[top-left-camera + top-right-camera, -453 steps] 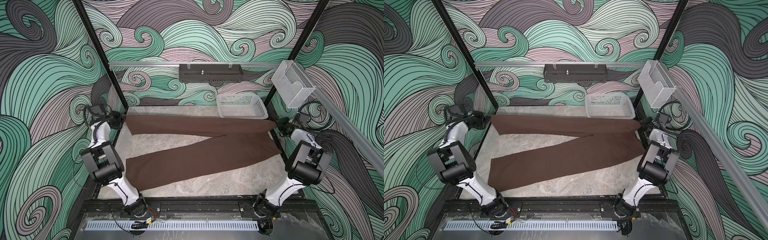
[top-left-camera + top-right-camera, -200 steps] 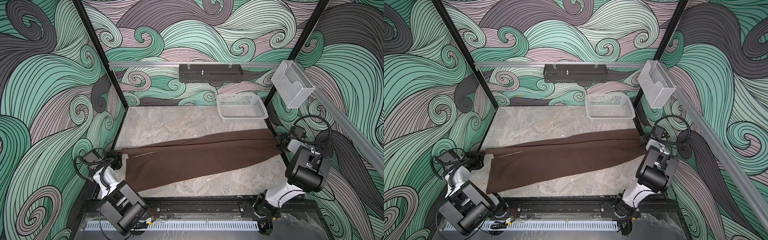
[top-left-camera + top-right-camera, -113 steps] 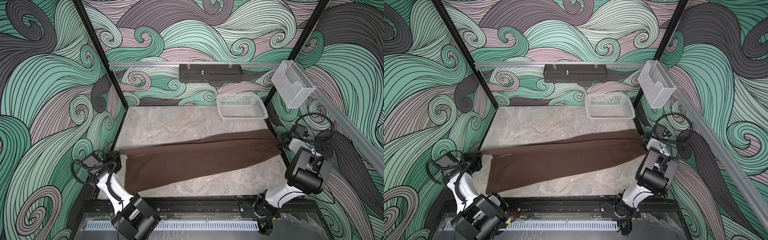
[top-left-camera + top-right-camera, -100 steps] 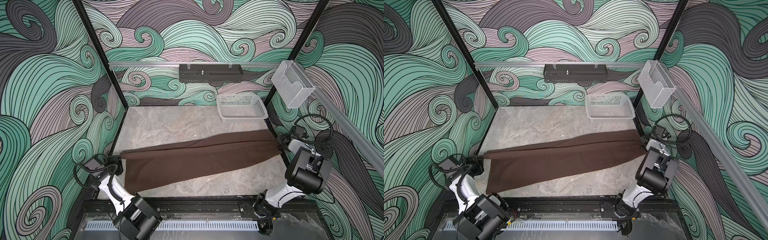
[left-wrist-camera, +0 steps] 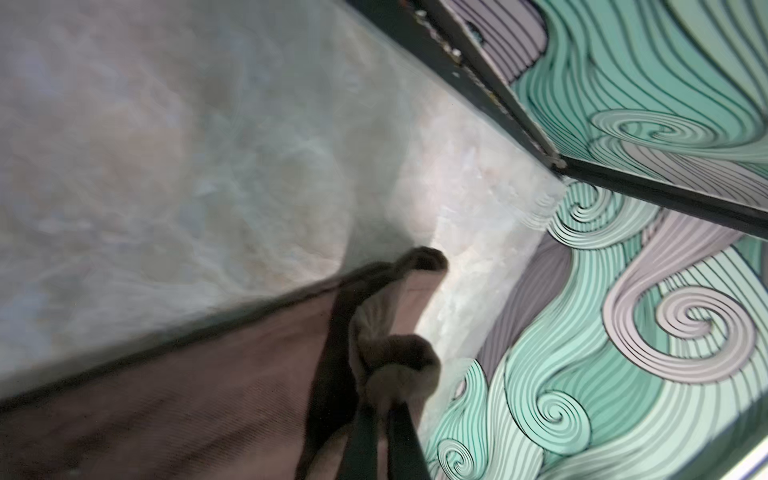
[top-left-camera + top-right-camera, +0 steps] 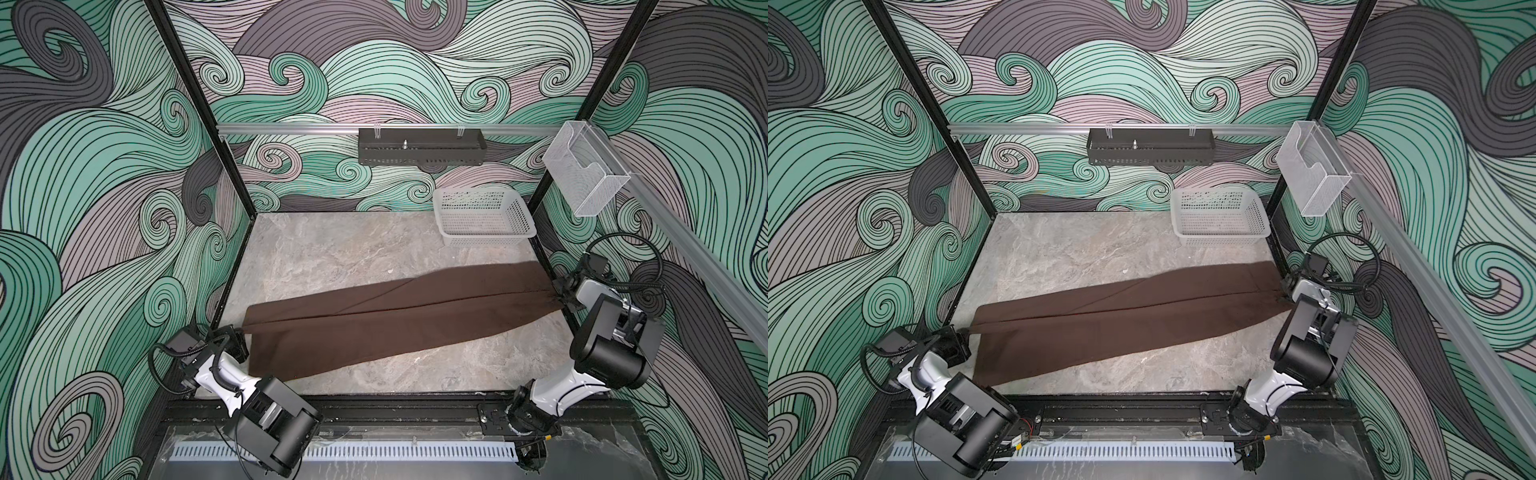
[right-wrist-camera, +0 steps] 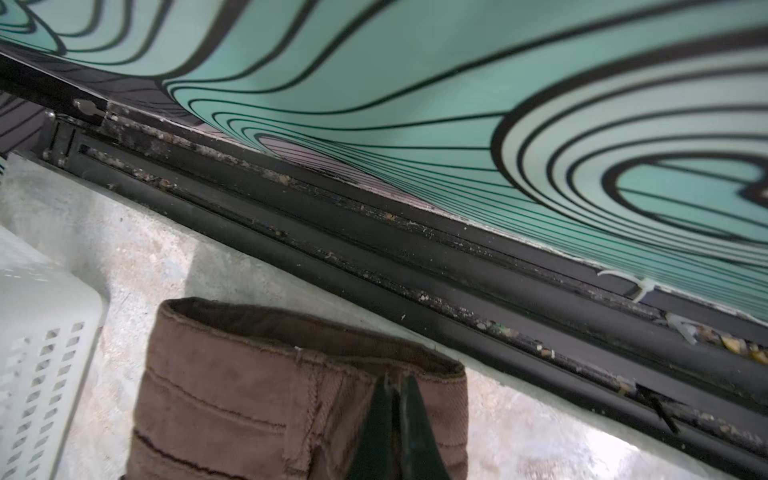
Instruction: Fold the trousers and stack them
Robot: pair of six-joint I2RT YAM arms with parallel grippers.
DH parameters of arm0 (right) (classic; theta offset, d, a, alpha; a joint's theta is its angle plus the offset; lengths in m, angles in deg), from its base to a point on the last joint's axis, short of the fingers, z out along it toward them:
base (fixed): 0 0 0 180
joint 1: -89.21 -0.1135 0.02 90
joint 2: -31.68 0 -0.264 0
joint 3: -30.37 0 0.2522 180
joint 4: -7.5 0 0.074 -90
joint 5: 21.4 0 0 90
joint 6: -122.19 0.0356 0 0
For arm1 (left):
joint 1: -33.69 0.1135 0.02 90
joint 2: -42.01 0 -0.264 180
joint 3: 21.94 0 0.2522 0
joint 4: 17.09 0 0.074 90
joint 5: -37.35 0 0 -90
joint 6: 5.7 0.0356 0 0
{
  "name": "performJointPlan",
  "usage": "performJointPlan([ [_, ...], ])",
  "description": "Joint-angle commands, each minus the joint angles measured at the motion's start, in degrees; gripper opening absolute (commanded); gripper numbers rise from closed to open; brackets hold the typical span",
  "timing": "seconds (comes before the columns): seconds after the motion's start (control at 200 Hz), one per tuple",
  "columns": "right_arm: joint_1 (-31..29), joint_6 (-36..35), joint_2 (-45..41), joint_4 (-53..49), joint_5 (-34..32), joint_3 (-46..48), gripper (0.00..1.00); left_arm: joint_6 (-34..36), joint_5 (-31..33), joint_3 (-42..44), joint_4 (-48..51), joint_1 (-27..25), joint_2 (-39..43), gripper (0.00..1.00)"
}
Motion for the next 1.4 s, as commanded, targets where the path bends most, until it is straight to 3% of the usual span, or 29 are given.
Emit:
performJointPlan([
  [0.0, 0.8, 0.9, -7.0, -1.9, -4.3, -2.2, 0.0, 0.4, 0.3, -6.6, 1.0, 0.8, -0.1, 0.0],
  [0.125, 0.9, -2.0, -10.4, -0.9, -8.9, 0.7, 0.0, -0.3, 1.1, -2.5, 0.0, 1.4, 1.9, 0.0],
  [0.3, 1.0, -1.6, -8.2, 0.4, -9.0, 4.4, 0.0, 2.4, 4.3, 3.2, -0.4, 1.5, 3.5, 0.0],
  [0.43, 1.0, -1.6, -6.6, -0.1, -9.9, 6.6, 0.0, 5.6, 7.5, 4.7, 1.1, 2.2, 2.9, 0.0],
  [0.791, 1.4, 0.0, -5.6, -6.5, -14.9, 6.1, 0.0, 7.4, 7.4, 5.4, 0.7, 3.7, -1.3, 0.0],
  [0.851, 1.4, 0.1, -6.1, -6.9, -15.2, 6.3, 0.06, 7.8, 6.8, 5.0, 0.8, 3.9, -2.4, 0.0],
  [0.901, 1.4, 0.2, -6.7, -8.9, -15.7, 6.4, 0.21, 8.3, 5.9, 4.4, 0.9, 4.0, -3.4, 0.0],
  [0.936, 1.5, 0.4, -7.2, -9.9, -16.2, 6.4, 0.33, 8.5, 5.3, 3.8, 1.3, 4.1, -4.1, 0.09],
  [0.991, 1.4, 1.1, -7.7, -11.9, -17.1, 5.9, 0.47, 8.7, 4.5, 3.1, 1.7, 4.2, -5.1, 0.31],
  [1.041, 1.4, 1.6, -8.3, -14.2, -17.4, 5.2, 0.54, 8.7, 4.2, 2.3, 2.4, 4.3, -5.9, 0.46],
  [1.101, 1.4, 2.1, -9.3, -16.6, -17.7, 4.5, 0.6, 8.8, 4.0, 1.6, 3.4, 4.3, -6.4, 0.58],
  [1.246, 1.3, 4.4, -14.8, -20.5, -17.5, 4.3, 0.67, 8.9, 3.2, -1.1, 6.7, 4.4, -5.1, 0.7],
  [1.396, 1.1, 7.7, -20.7, -22.6, -14.3, 5.2, 0.72, 7.7, -0.6, -3.3, 8.6, 4.2, -2.3, 0.74],
])
